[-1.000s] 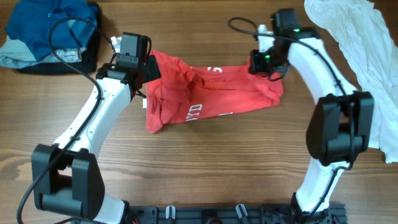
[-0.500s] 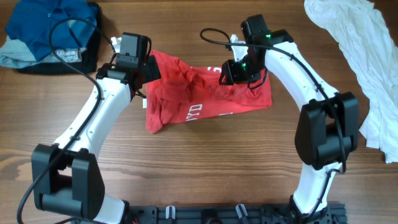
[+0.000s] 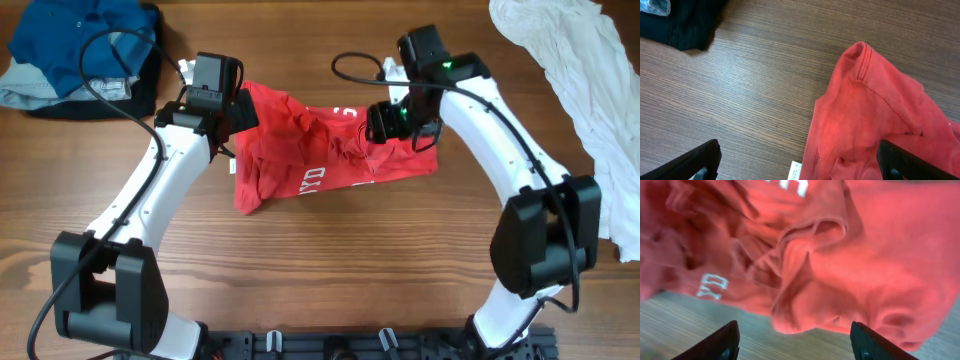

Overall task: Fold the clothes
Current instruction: 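Fold the right end over toward the left gripper with the right gripper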

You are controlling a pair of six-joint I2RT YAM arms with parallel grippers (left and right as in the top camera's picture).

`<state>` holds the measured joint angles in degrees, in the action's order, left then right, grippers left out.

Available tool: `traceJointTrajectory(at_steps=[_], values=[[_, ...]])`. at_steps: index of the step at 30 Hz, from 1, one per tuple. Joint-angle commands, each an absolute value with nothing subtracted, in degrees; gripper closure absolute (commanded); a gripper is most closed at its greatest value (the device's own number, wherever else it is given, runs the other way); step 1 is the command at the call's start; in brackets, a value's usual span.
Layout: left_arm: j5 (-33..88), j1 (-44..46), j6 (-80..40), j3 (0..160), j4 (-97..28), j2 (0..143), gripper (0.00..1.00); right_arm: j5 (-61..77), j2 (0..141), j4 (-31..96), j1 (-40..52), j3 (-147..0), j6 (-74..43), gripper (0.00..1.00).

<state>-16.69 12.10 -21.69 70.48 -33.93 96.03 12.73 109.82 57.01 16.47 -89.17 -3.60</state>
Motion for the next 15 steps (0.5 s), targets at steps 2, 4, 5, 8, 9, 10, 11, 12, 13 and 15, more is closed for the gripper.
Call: traceJointTrajectory(at_steps=[2, 4, 5, 8, 9, 10, 11, 12, 13, 15], values=[[-17.6, 11.7, -21.4, 71.0, -33.9, 96.6, 0.0, 10.2, 111.6, 46.1, 17.0, -83.7, -6.7, 0.32], [-17.6, 11.7, -21.4, 71.0, -34.2, 96.6, 0.0, 10.2, 112.3, 41.4, 17.0, -81.7, -8.4, 0.35], [-17.6, 11.7, -21.4, 71.0, -34.4, 96.6, 0.0, 10.0, 112.9, 39.6, 17.0, -81.1, -9.4, 0.36], [-17.6, 11.7, -21.4, 71.0, -34.8, 96.6, 0.0, 10.0, 115.0, 35.6, 17.0, -80.8, -10.8, 0.4], [-17.6, 11.7, -21.4, 71.0, -34.8, 96.6, 0.0, 10.0, 115.3, 34.7, 17.0, -80.8, -11.3, 0.41], [-17.6, 11.7, -21.4, 71.0, -34.9, 96.6, 0.0, 10.0, 115.7, 33.8, 17.0, -80.8, -11.7, 0.41], [-17.6, 11.7, -21.4, 71.0, -34.9, 96.6, 0.0, 10.0, 116.0, 33.0, 17.0, -80.8, -12.2, 0.42], [-17.6, 11.7, -21.4, 71.0, -34.9, 96.6, 0.0, 10.0, 116.3, 32.6, 17.0, -80.8, -12.2, 0.43], [-17.6, 11.7, -21.4, 71.0, -34.9, 96.6, 0.0, 10.0, 116.7, 32.4, 17.0, -80.8, -12.2, 0.44], [-17.6, 11.7, -21.4, 71.0, -34.9, 96.6, 0.0, 10.0, 117.6, 31.2, 17.0, -80.8, -12.2, 0.46]])
